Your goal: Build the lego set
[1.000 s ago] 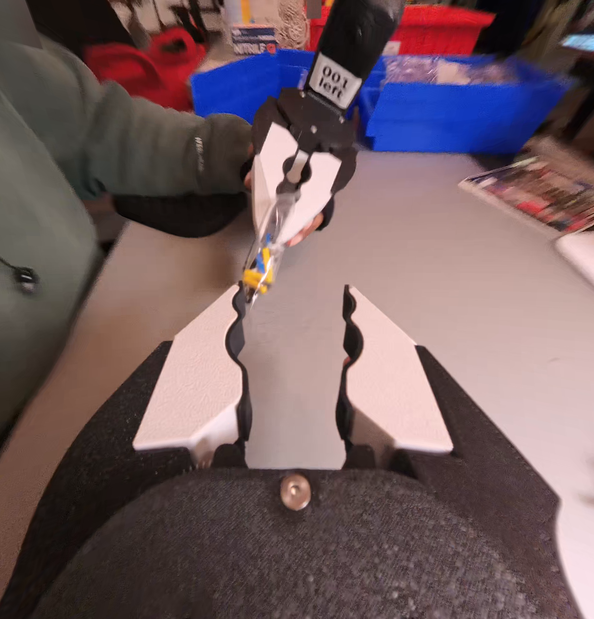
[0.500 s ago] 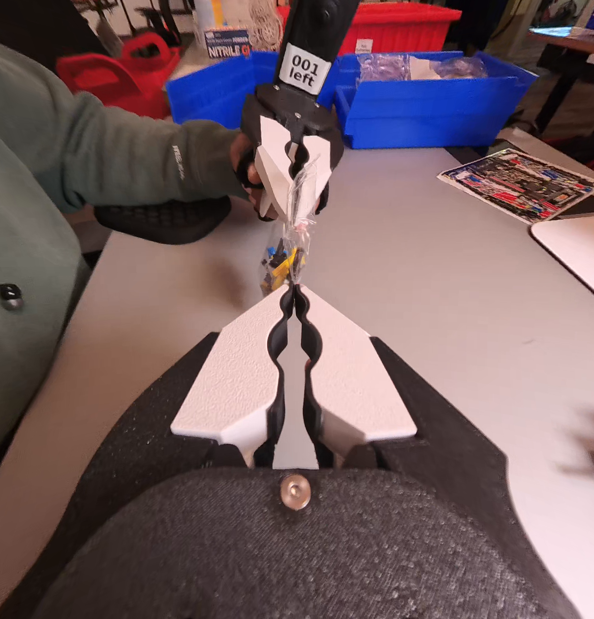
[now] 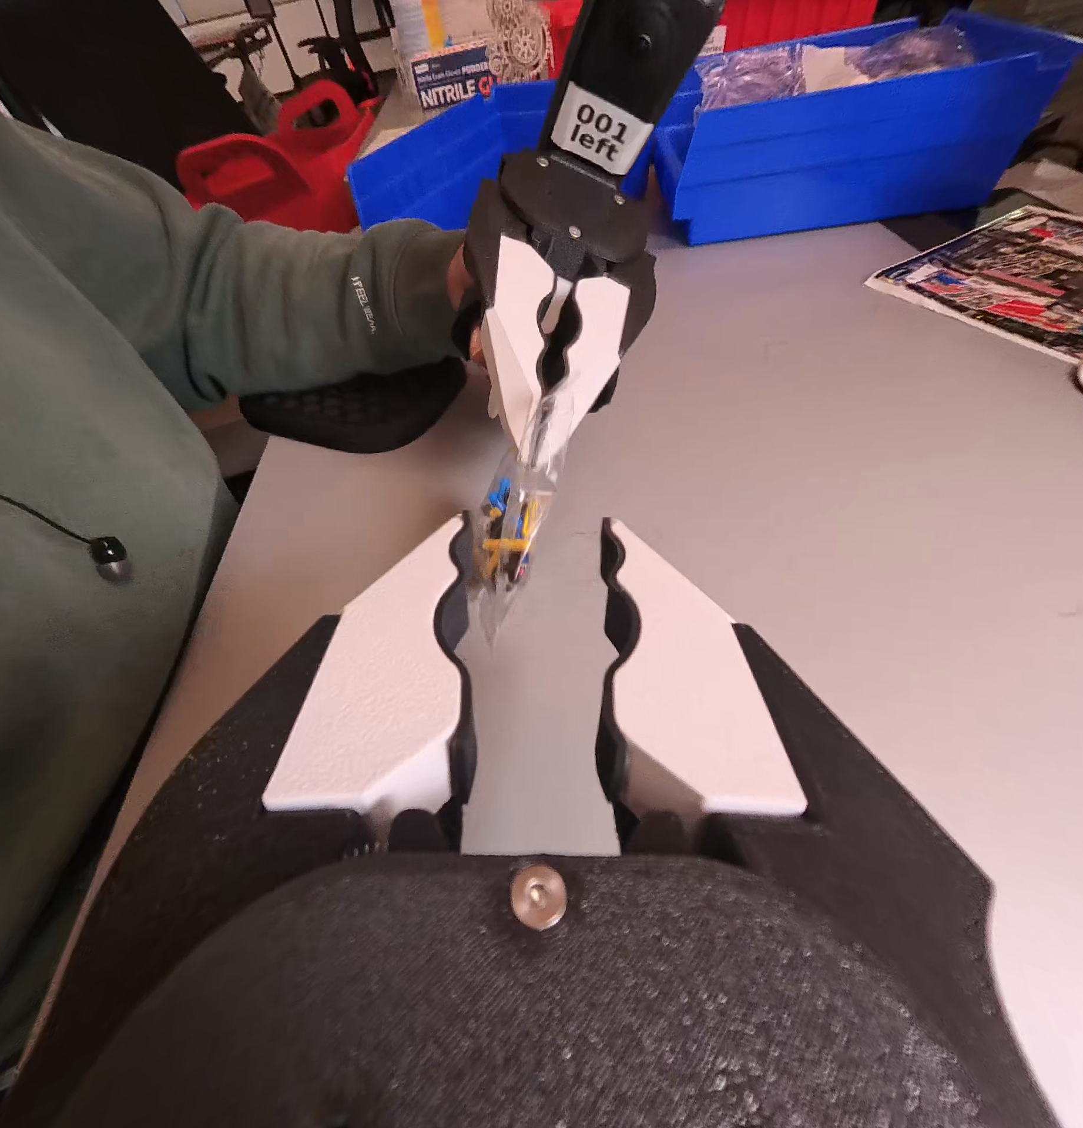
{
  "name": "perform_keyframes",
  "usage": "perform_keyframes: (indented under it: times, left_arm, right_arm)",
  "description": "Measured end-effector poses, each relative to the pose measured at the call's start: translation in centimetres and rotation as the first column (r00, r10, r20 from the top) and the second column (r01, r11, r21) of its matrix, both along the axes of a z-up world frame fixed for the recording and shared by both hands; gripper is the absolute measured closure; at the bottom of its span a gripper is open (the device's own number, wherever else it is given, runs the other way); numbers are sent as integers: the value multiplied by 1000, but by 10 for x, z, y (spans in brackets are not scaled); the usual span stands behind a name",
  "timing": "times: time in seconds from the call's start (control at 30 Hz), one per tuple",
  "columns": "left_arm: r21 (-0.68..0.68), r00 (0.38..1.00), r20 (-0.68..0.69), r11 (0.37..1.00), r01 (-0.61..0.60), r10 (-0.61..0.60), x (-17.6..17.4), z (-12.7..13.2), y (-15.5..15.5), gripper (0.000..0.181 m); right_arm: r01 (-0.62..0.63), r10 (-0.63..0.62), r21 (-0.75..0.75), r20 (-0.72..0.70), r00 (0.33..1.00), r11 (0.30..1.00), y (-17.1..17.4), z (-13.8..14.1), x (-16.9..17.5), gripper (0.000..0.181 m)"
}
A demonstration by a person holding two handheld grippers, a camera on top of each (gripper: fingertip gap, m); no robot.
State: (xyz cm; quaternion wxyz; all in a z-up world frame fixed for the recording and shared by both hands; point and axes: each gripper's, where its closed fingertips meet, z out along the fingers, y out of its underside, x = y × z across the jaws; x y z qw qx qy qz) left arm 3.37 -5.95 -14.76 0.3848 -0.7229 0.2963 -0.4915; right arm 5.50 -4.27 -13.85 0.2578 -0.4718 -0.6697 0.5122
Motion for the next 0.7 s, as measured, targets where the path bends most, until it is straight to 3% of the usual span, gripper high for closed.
perform_keyframes:
  times: [0.07, 0.13, 0.17, 0.27, 0.4, 0.57, 0.63, 0.7]
  left_arm:
    - [-8, 1000, -9, 1000, 25, -25, 6, -2, -4, 181]
    - [-20, 999, -27, 999, 41, -42, 7, -5, -7, 181]
    - [-27, 999, -17, 999, 32, -33, 5, -4, -6, 181]
    - [-70, 1000, 21, 998, -3, 4, -5, 0, 1, 181]
    - [-82, 997, 59, 996, -45, 50, -18, 0, 6, 180]
    - [-56, 992, 88, 995, -84, 88, -19, 6, 12, 164]
    - [-44, 995, 69, 997, -69, 72, -12, 3, 10, 180]
    - [-26, 996, 45, 997, -78, 79, -13, 3, 11, 181]
  right_arm:
    - [-37, 37, 3, 34, 999, 999, -14, -10, -5, 141]
    - [-20, 19, 16, 34, 999, 1000, -16, -16, -12, 176]
    - [-22, 23, -34, 18, 1000, 999, -16, -12, -12, 181]
    - [13, -12, -241, 5, 1000, 970, -8, -2, -17, 181]
    - [45, -39, -385, 24, 999, 922, -3, -7, -20, 181]
    - [51, -50, -449, 15, 999, 892, -4, -9, -24, 181]
    - [34, -33, -456, 11, 999, 889, -12, -11, -26, 181]
    - [48, -45, -453, 19, 999, 890, -13, -13, -28, 181]
